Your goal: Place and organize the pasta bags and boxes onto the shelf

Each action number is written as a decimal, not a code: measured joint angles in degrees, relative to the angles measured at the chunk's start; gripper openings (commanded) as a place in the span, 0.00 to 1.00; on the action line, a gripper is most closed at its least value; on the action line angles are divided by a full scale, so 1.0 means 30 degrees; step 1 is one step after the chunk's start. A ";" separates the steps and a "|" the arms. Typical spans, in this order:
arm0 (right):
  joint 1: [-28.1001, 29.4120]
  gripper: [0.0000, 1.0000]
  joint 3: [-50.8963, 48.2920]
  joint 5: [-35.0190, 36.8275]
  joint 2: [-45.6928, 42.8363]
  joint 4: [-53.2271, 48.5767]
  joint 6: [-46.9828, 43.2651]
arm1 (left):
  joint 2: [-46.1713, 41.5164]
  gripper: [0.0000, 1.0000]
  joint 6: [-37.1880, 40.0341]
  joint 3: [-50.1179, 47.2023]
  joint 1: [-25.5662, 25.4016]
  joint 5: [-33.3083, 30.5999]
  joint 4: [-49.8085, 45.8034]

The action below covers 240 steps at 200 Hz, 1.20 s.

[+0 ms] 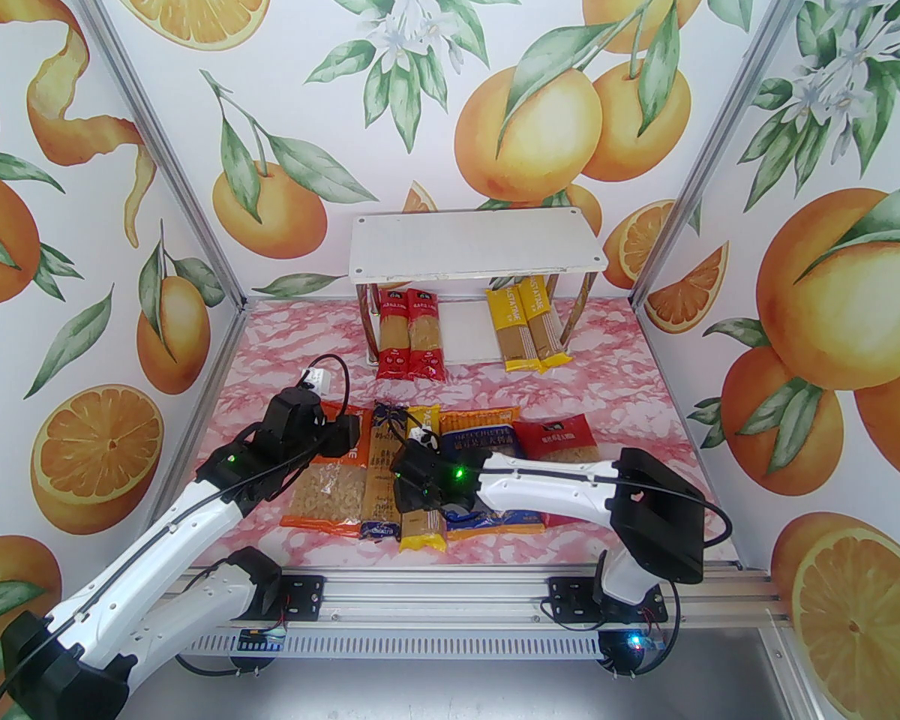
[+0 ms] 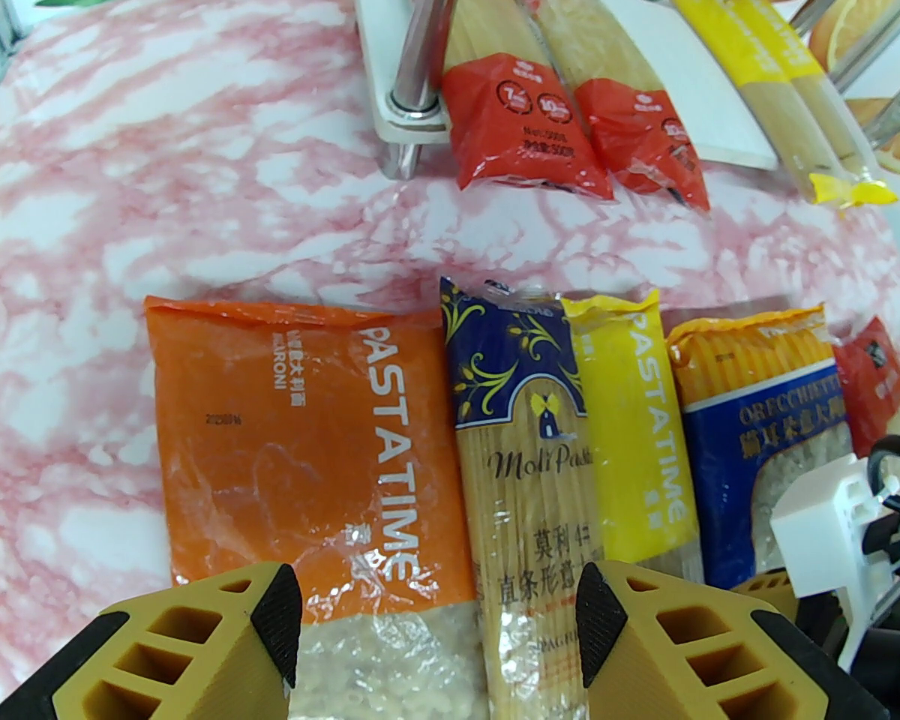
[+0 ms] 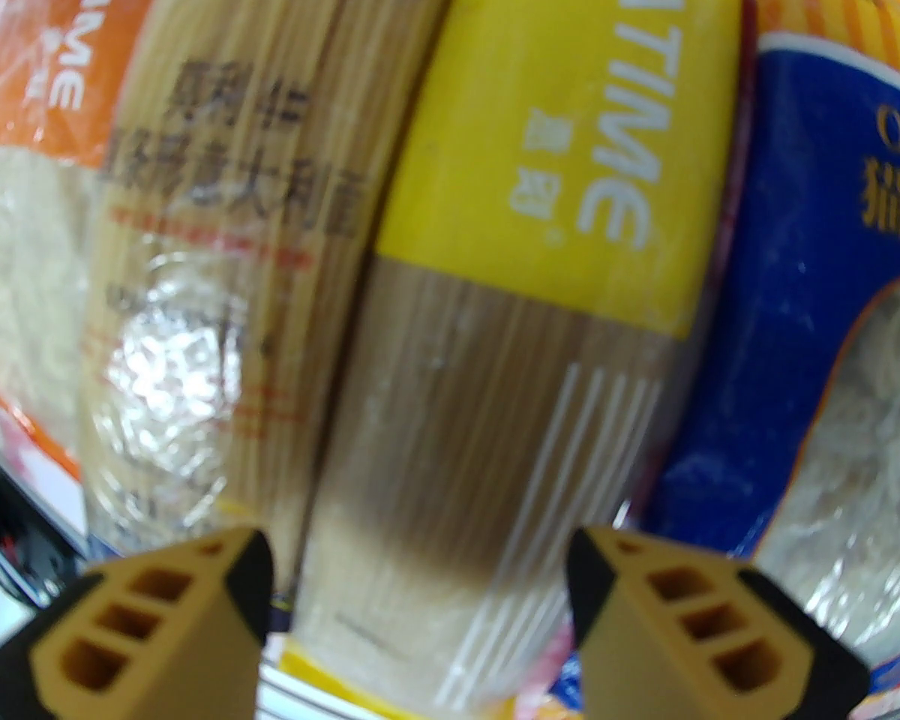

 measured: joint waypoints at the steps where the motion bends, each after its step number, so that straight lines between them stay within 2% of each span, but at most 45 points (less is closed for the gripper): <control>1: 0.0015 0.72 0.0007 0.0000 0.0007 -0.0015 0.0000 | -0.0015 0.66 0.0007 0.0000 0.0000 0.0000 0.0000; 42: 0.0146 0.80 0.0408 0.0539 0.0692 -0.0896 0.0692 | -0.0291 0.67 0.0022 0.0000 0.0051 0.0022 -0.0015; 100: 0.0146 0.82 0.0488 0.0641 0.1698 -0.1239 0.0976 | -0.0386 0.67 0.0058 -0.0066 0.0233 0.0029 -0.0066; 148: 0.0146 0.89 0.0940 0.0335 0.2280 -0.1020 0.0889 | -0.0663 0.67 0.0095 -0.0095 0.0503 0.0022 -0.0182; 218: 0.0102 0.90 0.1566 -0.0102 0.3009 -0.1188 0.0721 | -0.0787 0.67 0.0226 -0.0313 0.0765 0.0036 -0.0219; 240: -0.0007 0.85 0.1923 -0.0189 0.3366 -0.1523 0.0634 | -0.0787 0.67 0.0233 -0.0321 0.0816 0.0066 -0.0226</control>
